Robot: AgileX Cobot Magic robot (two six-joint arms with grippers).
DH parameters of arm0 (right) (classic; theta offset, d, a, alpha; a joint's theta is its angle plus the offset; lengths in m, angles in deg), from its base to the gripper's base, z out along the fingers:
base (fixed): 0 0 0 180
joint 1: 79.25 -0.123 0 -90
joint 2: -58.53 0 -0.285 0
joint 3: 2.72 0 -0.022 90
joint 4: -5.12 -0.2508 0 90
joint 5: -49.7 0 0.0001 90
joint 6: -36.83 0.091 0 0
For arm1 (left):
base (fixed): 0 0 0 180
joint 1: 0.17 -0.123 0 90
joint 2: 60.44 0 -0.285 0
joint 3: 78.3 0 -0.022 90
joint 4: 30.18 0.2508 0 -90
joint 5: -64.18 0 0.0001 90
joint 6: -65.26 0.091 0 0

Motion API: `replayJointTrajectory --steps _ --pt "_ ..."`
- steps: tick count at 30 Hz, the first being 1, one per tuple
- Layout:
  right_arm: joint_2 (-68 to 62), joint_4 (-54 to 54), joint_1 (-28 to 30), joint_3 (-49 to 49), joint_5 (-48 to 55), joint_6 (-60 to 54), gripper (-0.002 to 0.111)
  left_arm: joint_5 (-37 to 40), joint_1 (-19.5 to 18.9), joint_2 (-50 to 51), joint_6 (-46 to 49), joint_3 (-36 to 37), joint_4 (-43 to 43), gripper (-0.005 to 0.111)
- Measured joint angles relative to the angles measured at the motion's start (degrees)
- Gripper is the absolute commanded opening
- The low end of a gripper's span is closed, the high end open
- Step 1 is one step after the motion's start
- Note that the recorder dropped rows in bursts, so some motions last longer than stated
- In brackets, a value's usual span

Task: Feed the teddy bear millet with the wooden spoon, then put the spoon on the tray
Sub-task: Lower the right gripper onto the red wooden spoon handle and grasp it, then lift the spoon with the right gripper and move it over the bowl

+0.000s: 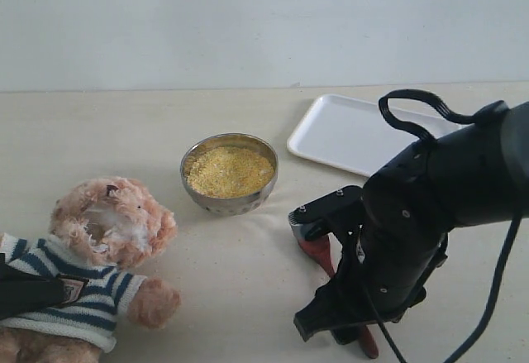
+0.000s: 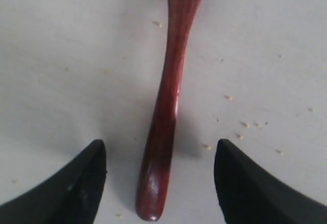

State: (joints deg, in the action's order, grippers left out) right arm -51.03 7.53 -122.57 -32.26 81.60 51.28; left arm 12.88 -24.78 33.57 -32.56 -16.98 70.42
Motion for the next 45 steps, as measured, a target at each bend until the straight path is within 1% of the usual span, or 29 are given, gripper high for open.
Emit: replayJointTrajectory --steps 6,8,11,14,15,21,25,28,31,35,37,41,45 --pt "-0.2 -0.1 0.0 -1.9 -2.8 0.4 0.06 0.0 0.0 0.0 0.0 0.0 0.0 0.006" --pt "0.2 -0.1 0.0 -2.7 -3.9 0.4 0.053 0.0 0.0 0.0 0.0 0.0 0.0 0.006" --pt "0.5 0.0 0.0 -3.3 -4.8 0.4 0.031 0.0 0.0 0.0 0.0 0.0 0.0 0.006" --pt "0.5 -0.2 0.0 -3.5 -5.7 -0.5 0.002 0.0 0.0 0.0 0.0 0.0 0.0 0.006" --pt "0.6 -0.5 0.0 -3.6 -5.9 -1.0 0.0 0.0 0.0 0.0 0.0 0.0 0.0 0.006" --pt "1.0 -1.4 0.0 -3.6 -5.6 -4.2 0.001 0.0 0.0 0.0 0.0 0.0 0.0 0.006" --pt "2.9 0.2 -0.5 -3.8 -1.3 -6.5 0.001 0.0 0.0 0.0 0.0 0.0 0.0 0.006" --pt "5.2 3.8 -0.6 -2.7 4.7 -6.9 0.001 0.0 0.0 0.0 0.0 0.0 0.0 0.006" --pt "7.5 8.5 -0.6 0.2 13.3 -6.9 0.001 0.0 0.0 0.0 0.0 0.0 0.0 0.006" --pt "9.7 13.7 -0.6 6.3 24.4 -8.8 0.001 0.0 0.0 0.0 0.0 0.0 0.0 0.006" --pt "10.0 15.1 -0.9 9.5 28.1 -9.9 0.001 0.0 0.0 0.0 0.0 0.0 0.0 0.006" --pt "10.5 21.7 -4.6 16.4 35.4 -10.9 0.001 0.0 0.0 0.0 0.0 0.0 0.0 0.006" --pt "10.5 30.5 -9.9 21.9 37.1 -12.2 0.001 0.0 0.0 0.0 0.0 0.0 0.0 0.006"
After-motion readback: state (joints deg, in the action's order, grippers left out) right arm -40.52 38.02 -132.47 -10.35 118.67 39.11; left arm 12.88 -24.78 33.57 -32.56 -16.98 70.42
